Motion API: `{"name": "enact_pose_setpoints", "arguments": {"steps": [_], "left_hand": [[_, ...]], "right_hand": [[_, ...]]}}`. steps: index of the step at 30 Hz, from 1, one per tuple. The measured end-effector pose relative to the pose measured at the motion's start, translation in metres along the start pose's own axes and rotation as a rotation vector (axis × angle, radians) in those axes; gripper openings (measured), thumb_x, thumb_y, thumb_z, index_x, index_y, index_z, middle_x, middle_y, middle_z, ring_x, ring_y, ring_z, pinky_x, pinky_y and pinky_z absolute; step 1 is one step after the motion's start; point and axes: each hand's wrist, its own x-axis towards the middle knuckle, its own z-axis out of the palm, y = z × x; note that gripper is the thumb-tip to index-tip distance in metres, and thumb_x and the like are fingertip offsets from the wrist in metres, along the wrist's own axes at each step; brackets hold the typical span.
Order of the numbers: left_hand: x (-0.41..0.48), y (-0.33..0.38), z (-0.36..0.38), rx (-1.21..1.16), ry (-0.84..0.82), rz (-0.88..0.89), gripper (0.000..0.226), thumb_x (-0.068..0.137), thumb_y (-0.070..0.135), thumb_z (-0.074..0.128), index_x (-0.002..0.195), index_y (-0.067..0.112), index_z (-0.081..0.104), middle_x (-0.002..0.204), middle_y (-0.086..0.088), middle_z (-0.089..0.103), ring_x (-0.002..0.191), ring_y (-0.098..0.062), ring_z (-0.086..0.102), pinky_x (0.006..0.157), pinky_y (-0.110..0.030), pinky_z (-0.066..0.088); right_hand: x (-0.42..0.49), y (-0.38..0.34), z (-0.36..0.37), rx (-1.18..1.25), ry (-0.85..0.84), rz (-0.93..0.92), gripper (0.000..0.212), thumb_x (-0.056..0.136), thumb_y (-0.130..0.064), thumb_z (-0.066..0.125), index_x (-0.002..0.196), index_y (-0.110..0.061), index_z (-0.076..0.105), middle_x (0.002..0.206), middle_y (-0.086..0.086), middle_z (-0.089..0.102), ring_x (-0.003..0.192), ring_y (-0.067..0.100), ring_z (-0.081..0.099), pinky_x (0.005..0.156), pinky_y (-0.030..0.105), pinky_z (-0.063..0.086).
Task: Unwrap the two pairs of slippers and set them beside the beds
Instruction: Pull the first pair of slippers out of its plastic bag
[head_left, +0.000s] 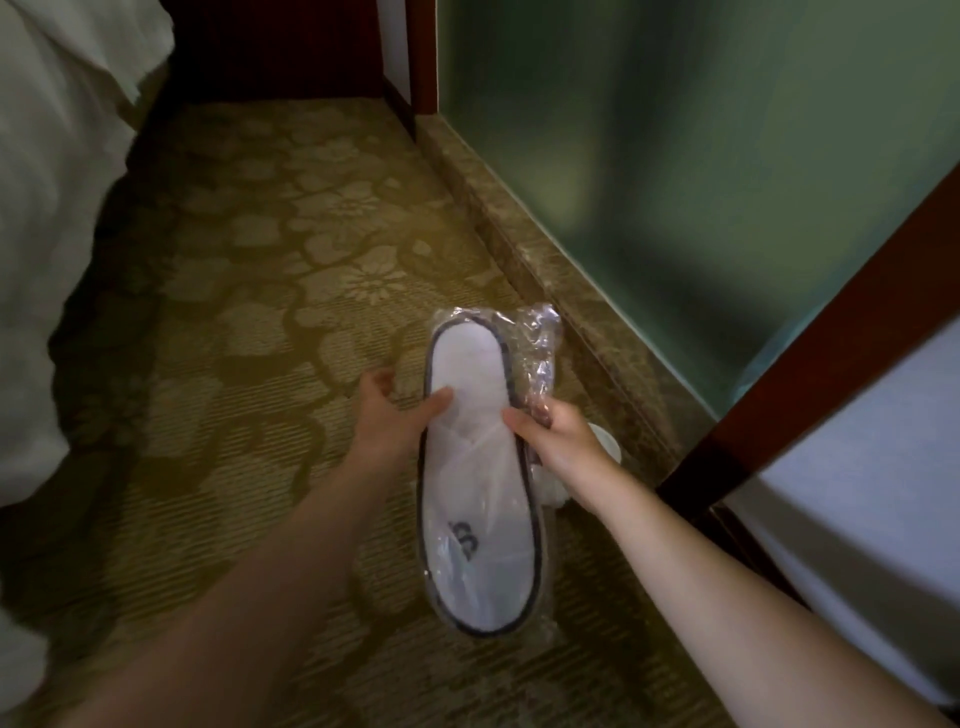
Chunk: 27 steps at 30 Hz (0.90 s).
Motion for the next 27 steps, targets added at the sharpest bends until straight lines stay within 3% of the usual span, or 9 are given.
{"name": "enact_pose_setpoints", "arguments": {"steps": [1, 3, 6, 10, 13, 17, 20, 23, 27], "left_hand": [[0.001, -0.006, -0.002, -0.014, -0.047, -0.079, 0.077, 0.072, 0.034, 0.076, 0.135, 0.01, 0.04, 0.129, -0.004, 0.052, 0.112, -0.021, 0.054, 0.086, -0.029, 0.045], [-0.001, -0.016, -0.004, -0.151, -0.236, -0.221, 0.066, 0.071, 0.038, 0.076, 0.125, 0.006, 0.055, 0.12, -0.006, 0.065, 0.101, -0.022, 0.064, 0.084, -0.031, 0.052], [-0.001, -0.025, -0.003, -0.137, -0.337, -0.243, 0.048, 0.072, 0.041, 0.074, 0.108, 0.011, 0.066, 0.099, -0.009, 0.075, 0.085, -0.022, 0.073, 0.073, -0.031, 0.059], [0.004, -0.031, -0.002, -0.125, -0.332, -0.175, 0.027, 0.074, 0.038, 0.073, 0.09, 0.016, 0.069, 0.069, 0.003, 0.076, 0.056, -0.009, 0.072, 0.046, -0.018, 0.053], [0.009, -0.036, -0.008, -0.126, -0.334, -0.186, 0.025, 0.074, 0.04, 0.072, 0.082, 0.017, 0.069, 0.059, 0.005, 0.075, 0.052, -0.009, 0.071, 0.043, -0.018, 0.052], [0.019, -0.04, -0.019, -0.045, -0.396, -0.238, 0.029, 0.072, 0.046, 0.072, 0.081, 0.019, 0.067, 0.075, -0.001, 0.078, 0.071, -0.02, 0.073, 0.062, -0.027, 0.056], [0.021, -0.044, -0.026, -0.046, -0.466, -0.268, 0.028, 0.072, 0.042, 0.073, 0.089, 0.02, 0.069, 0.084, -0.005, 0.079, 0.083, -0.025, 0.074, 0.075, -0.033, 0.057], [0.023, -0.049, -0.034, -0.076, -0.513, -0.297, 0.034, 0.067, 0.042, 0.076, 0.095, 0.023, 0.067, 0.092, -0.004, 0.078, 0.088, -0.026, 0.073, 0.079, -0.036, 0.057], [0.024, -0.05, -0.041, -0.052, -0.574, -0.336, 0.037, 0.061, 0.043, 0.076, 0.091, 0.023, 0.066, 0.084, -0.003, 0.079, 0.08, -0.022, 0.075, 0.062, -0.029, 0.06]], "right_hand": [[-0.001, 0.002, -0.001, 0.103, -0.01, 0.054, 0.008, 0.085, -0.026, 0.063, 0.093, -0.024, 0.066, 0.085, -0.007, 0.074, 0.083, 0.01, 0.069, 0.066, 0.018, 0.054], [-0.002, 0.004, -0.001, 0.238, -0.064, 0.143, 0.02, 0.084, -0.027, 0.064, 0.103, -0.022, 0.066, 0.093, -0.005, 0.076, 0.089, 0.014, 0.071, 0.071, 0.024, 0.058], [-0.006, 0.004, 0.001, 0.232, -0.126, 0.18, 0.03, 0.081, -0.028, 0.067, 0.111, -0.021, 0.063, 0.104, 0.002, 0.073, 0.095, 0.019, 0.07, 0.08, 0.033, 0.059], [-0.007, -0.01, -0.015, 0.04, 0.096, -0.046, 0.06, 0.077, -0.033, 0.071, 0.127, -0.042, 0.038, 0.103, -0.018, 0.059, 0.086, 0.0, 0.063, 0.063, 0.016, 0.052], [-0.004, -0.018, -0.037, -0.171, 0.132, -0.309, 0.08, 0.079, -0.02, 0.07, 0.139, -0.045, 0.024, 0.106, -0.015, 0.055, 0.084, 0.002, 0.063, 0.07, 0.012, 0.052], [-0.002, -0.031, -0.052, -0.649, 0.041, -0.575, 0.07, 0.079, -0.015, 0.068, 0.137, -0.038, 0.037, 0.131, -0.013, 0.04, 0.101, -0.003, 0.051, 0.085, 0.018, 0.049], [-0.001, -0.037, -0.059, -1.012, 0.036, -0.771, 0.05, 0.076, -0.017, 0.072, 0.124, -0.025, 0.059, 0.143, 0.005, 0.039, 0.113, 0.014, 0.046, 0.09, 0.025, 0.039], [-0.001, -0.039, -0.059, -1.116, -0.017, -0.864, 0.028, 0.076, -0.02, 0.071, 0.104, -0.018, 0.071, 0.133, 0.009, 0.054, 0.115, 0.018, 0.04, 0.089, 0.03, 0.04], [0.0, -0.042, -0.057, -1.144, -0.064, -0.956, 0.019, 0.079, -0.026, 0.065, 0.088, -0.014, 0.077, 0.107, 0.007, 0.069, 0.104, 0.018, 0.043, 0.081, 0.03, 0.042]]}}
